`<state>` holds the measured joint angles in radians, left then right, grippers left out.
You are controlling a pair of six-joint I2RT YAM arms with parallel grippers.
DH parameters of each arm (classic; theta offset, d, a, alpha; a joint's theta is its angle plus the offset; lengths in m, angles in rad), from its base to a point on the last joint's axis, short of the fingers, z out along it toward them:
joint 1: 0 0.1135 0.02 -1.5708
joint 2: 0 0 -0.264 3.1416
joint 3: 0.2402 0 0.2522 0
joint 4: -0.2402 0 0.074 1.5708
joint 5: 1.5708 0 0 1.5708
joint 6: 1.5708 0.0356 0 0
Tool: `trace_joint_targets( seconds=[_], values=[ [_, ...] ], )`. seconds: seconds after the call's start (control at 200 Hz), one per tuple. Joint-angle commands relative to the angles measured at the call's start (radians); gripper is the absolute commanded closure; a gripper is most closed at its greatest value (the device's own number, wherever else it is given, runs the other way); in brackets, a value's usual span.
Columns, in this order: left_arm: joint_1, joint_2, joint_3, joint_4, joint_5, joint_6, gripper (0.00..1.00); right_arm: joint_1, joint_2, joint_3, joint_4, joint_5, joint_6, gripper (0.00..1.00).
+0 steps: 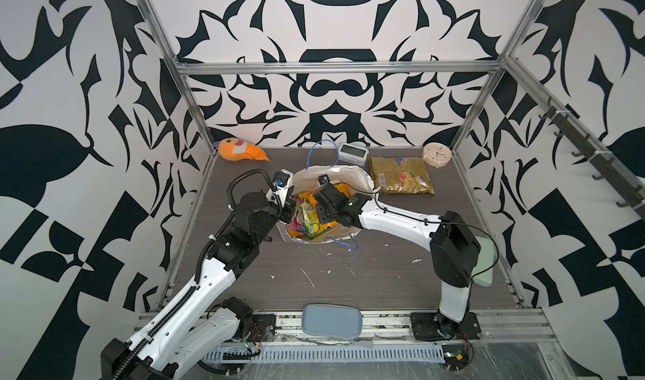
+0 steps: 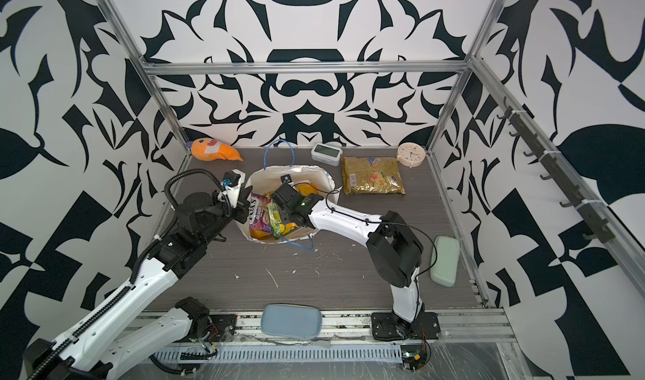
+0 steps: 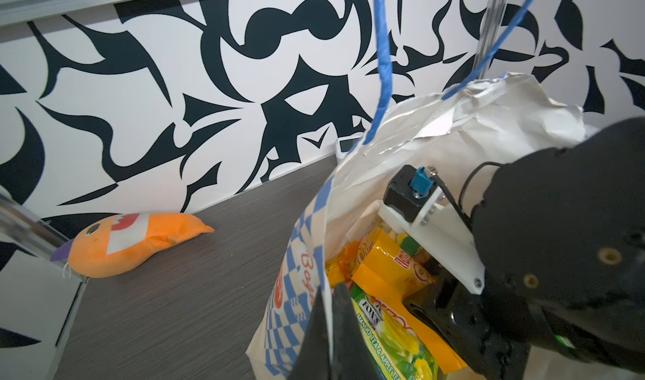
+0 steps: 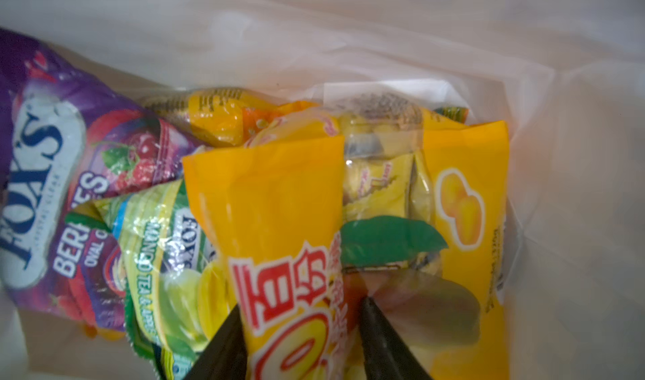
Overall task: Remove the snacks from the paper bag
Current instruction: 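Hold the bag rim with the left gripper while the right gripper reaches into the bag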
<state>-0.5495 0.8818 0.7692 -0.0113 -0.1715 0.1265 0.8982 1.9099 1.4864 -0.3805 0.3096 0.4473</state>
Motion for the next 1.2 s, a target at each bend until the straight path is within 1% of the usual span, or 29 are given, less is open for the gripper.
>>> trace_joint_targets(
  seconds=[0.0, 0.08, 0.175, 0.255, 0.355, 0.425, 0.47, 0.495, 0.565, 0.64, 0.71, 0.855, 0.92, 0.97, 1.065, 1.095, 1.135, 1.195],
  values=[
    [-0.006, 0.000, 0.021, 0.137, -0.053, 0.039, 1.00, -0.002, 0.043, 0.047, 0.183, -0.004, -0.067, 0.52],
    [-0.006, 0.031, 0.030, 0.177, -0.112, 0.072, 1.00, -0.002, 0.082, 0.072, 0.245, -0.004, -0.119, 0.53],
    [-0.006, 0.075, 0.036, 0.252, -0.138, 0.131, 1.00, -0.008, 0.135, 0.111, 0.321, 0.018, -0.186, 0.53],
    [-0.002, 0.123, 0.060, 0.304, -0.165, 0.188, 1.00, -0.030, 0.181, 0.179, 0.352, -0.028, -0.202, 0.53],
    [0.020, 0.182, 0.126, 0.302, -0.150, 0.234, 1.00, -0.059, 0.218, 0.274, 0.338, -0.086, -0.187, 0.53],
    [0.026, 0.198, 0.160, 0.291, -0.120, 0.250, 1.00, -0.068, 0.203, 0.277, 0.360, -0.100, -0.185, 0.53],
    [0.026, 0.195, 0.172, 0.284, -0.083, 0.254, 1.00, -0.071, 0.185, 0.263, 0.373, -0.107, -0.185, 0.55],
    [0.026, 0.189, 0.177, 0.273, -0.057, 0.254, 1.00, -0.073, 0.170, 0.256, 0.372, -0.154, -0.188, 0.57],
    [0.026, 0.173, 0.184, 0.236, 0.008, 0.254, 1.00, -0.076, 0.126, 0.223, 0.350, -0.177, -0.188, 0.61],
    [0.025, 0.157, 0.171, 0.204, 0.038, 0.219, 1.00, -0.076, 0.065, 0.152, 0.344, -0.197, -0.180, 0.64],
    [0.009, 0.132, 0.142, 0.187, 0.044, 0.196, 1.00, -0.076, 0.010, 0.079, 0.340, -0.218, -0.174, 0.72],
    [-0.040, 0.087, 0.028, 0.218, 0.021, 0.184, 1.00, -0.076, -0.089, -0.051, 0.318, -0.216, -0.173, 0.81],
    [-0.058, 0.076, -0.020, 0.241, -0.004, 0.164, 1.00, -0.076, -0.125, -0.107, 0.315, -0.216, -0.173, 0.91],
    [-0.075, 0.067, -0.045, 0.243, -0.011, 0.157, 1.00, -0.076, -0.149, -0.143, 0.314, -0.219, -0.174, 0.92],
    [-0.115, 0.062, -0.076, 0.255, -0.066, 0.167, 1.00, -0.076, -0.196, -0.201, 0.338, -0.228, -0.178, 0.92],
    [-0.120, 0.062, -0.078, 0.255, -0.068, 0.171, 1.00, -0.076, -0.208, -0.212, 0.348, -0.228, -0.176, 0.94],
    [-0.122, 0.066, -0.078, 0.254, -0.066, 0.172, 1.00, -0.076, -0.222, -0.222, 0.356, -0.224, -0.175, 1.00],
    [-0.125, 0.071, -0.078, 0.252, -0.073, 0.173, 1.00, -0.076, -0.237, -0.225, 0.363, -0.222, -0.181, 1.00]
  ],
)
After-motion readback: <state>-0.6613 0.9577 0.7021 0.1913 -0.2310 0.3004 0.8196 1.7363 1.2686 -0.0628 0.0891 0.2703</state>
